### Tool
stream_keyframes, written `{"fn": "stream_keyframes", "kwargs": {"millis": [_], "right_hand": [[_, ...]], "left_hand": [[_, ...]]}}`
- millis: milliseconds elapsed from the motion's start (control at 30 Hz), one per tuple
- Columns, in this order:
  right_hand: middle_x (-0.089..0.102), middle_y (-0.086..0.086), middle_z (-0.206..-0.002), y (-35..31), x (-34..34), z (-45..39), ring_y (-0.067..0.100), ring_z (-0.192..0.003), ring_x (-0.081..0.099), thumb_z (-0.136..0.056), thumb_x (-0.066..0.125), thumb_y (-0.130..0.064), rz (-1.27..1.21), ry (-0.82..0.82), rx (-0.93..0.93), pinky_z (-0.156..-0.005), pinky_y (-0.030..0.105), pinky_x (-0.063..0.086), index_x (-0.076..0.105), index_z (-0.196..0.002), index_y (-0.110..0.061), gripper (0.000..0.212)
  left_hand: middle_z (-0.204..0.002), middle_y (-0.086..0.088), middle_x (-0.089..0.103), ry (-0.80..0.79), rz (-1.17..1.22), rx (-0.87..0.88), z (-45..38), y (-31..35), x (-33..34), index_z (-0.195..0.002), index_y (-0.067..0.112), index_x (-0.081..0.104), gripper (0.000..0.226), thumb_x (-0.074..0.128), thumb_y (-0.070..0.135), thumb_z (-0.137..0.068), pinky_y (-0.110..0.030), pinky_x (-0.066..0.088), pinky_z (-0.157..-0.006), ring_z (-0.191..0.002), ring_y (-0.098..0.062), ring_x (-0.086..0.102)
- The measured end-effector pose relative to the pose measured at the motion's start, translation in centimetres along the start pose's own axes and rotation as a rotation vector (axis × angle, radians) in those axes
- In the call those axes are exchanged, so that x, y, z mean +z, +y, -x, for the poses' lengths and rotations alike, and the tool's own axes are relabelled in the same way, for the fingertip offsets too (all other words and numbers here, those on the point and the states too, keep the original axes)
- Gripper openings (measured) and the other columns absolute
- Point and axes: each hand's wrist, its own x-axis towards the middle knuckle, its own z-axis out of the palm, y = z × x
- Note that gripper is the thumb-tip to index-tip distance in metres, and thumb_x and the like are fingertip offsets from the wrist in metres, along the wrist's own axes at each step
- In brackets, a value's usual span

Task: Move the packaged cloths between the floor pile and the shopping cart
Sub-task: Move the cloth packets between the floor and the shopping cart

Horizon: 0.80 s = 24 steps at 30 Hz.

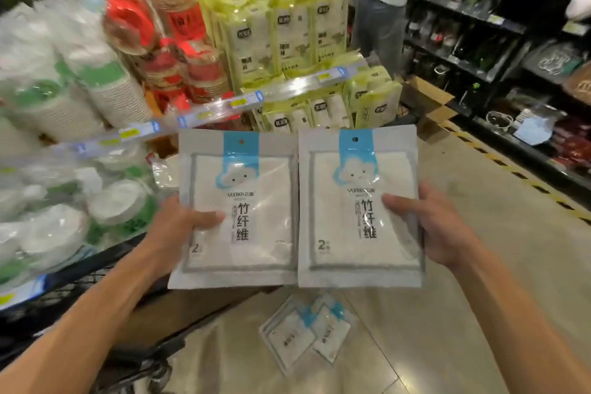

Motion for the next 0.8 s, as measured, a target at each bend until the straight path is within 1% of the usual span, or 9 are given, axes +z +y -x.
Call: {"fn": "stream_keyframes", "kwargs": {"millis": [67, 200, 300, 367, 433, 500, 600, 700, 800], "right_hand": [[0.080, 0.015, -0.100, -3.7, 2.7, 1.1, 0.027, -0.080, 0.079, -0.093, 0.058, 0.010, -0.004, -0.050, -0.044, -0.061, 0.033, 0.063, 0.066, -0.116, -0.004, 0.028], [0.078, 0.018, -0.107, -9.0, 7.7, 3.0, 0.030, -0.086, 0.078, -0.091, 0.061, 0.010, 0.007, -0.111, -0.111, -0.067, 0.038, 0.065, 0.068, -0.117, -0.005, 0.030], [0.078, 0.019, -0.106, -11.8, 11.3, 4.2, 0.034, -0.090, 0.078, -0.092, 0.063, 0.009, 0.015, -0.165, -0.129, -0.071, 0.044, 0.065, 0.068, -0.117, -0.004, 0.029], [0.079, 0.018, -0.103, -13.2, 13.4, 5.0, 0.034, -0.088, 0.078, -0.091, 0.064, 0.009, 0.018, -0.189, -0.144, -0.074, 0.048, 0.065, 0.069, -0.114, -0.007, 0.028], [0.080, 0.016, -0.098, -14.2, 15.1, 6.0, 0.031, -0.082, 0.078, -0.092, 0.063, 0.009, 0.022, -0.236, -0.160, -0.075, 0.048, 0.065, 0.069, -0.109, -0.009, 0.025], [0.080, 0.015, -0.094, -15.0, 16.5, 6.8, 0.029, -0.077, 0.078, -0.091, 0.063, 0.010, 0.013, -0.301, -0.172, -0.069, 0.045, 0.066, 0.069, -0.111, -0.007, 0.026], [0.080, 0.010, -0.081, -15.8, 18.1, 8.0, 0.023, -0.066, 0.077, -0.092, 0.059, 0.012, -0.005, -0.421, -0.176, -0.054, 0.034, 0.062, 0.068, -0.107, -0.007, 0.025], [0.079, 0.009, -0.078, -16.1, 19.5, 9.1, 0.021, -0.063, 0.076, -0.093, 0.059, 0.010, 0.016, -0.542, -0.161, -0.051, 0.030, 0.059, 0.067, -0.109, -0.004, 0.023], [0.080, 0.013, -0.087, -15.7, 20.7, 10.6, 0.026, -0.070, 0.078, -0.093, 0.061, 0.009, 0.059, -0.657, -0.146, -0.054, 0.034, 0.061, 0.067, -0.115, -0.003, 0.026]], "left_hand": [[-0.095, -0.017, 0.078, 0.047, 0.023, 0.031, 2.0, 4.0, -1.7, -0.095, 0.005, 0.077, 0.042, 0.080, -0.004, -0.054, -0.036, 0.062, -0.065, -0.085, -0.033, 0.077], [-0.102, -0.020, 0.077, 0.097, 0.040, 0.087, 6.6, 10.0, -5.8, -0.112, -0.001, 0.069, 0.048, 0.074, -0.001, -0.064, -0.041, 0.064, -0.069, -0.092, -0.038, 0.075], [-0.106, -0.022, 0.075, 0.166, 0.058, 0.143, 10.2, 13.2, -8.8, -0.117, 0.000, 0.069, 0.059, 0.082, 0.004, -0.059, -0.047, 0.063, -0.074, -0.096, -0.041, 0.074], [-0.107, -0.022, 0.075, 0.218, 0.056, 0.181, 12.8, 15.0, -10.4, -0.118, 0.000, 0.068, 0.054, 0.077, 0.001, -0.065, -0.046, 0.063, -0.074, -0.097, -0.041, 0.074], [-0.103, -0.018, 0.077, 0.264, 0.050, 0.218, 15.6, 16.5, -11.5, -0.117, 0.000, 0.068, 0.039, 0.065, -0.007, -0.078, -0.037, 0.063, -0.065, -0.091, -0.034, 0.076], [-0.098, -0.015, 0.078, 0.347, 0.054, 0.247, 18.3, 17.5, -12.4, -0.112, 0.001, 0.069, 0.033, 0.059, -0.011, -0.083, -0.034, 0.063, -0.063, -0.085, -0.028, 0.077], [-0.097, -0.015, 0.078, 0.450, 0.061, 0.245, 22.8, 17.9, -13.0, -0.109, 0.002, 0.071, 0.034, 0.063, -0.007, -0.077, -0.038, 0.064, -0.066, -0.084, -0.030, 0.077], [-0.095, -0.016, 0.078, 0.582, 0.109, 0.238, 27.7, 17.1, -12.9, -0.106, 0.003, 0.071, 0.036, 0.064, -0.008, -0.072, -0.036, 0.062, -0.061, -0.081, -0.031, 0.077], [-0.098, -0.020, 0.077, 0.704, 0.119, 0.232, 32.8, 15.7, -12.4, -0.107, 0.001, 0.071, 0.035, 0.067, -0.010, -0.073, -0.046, 0.061, -0.076, -0.084, -0.035, 0.076]]}}
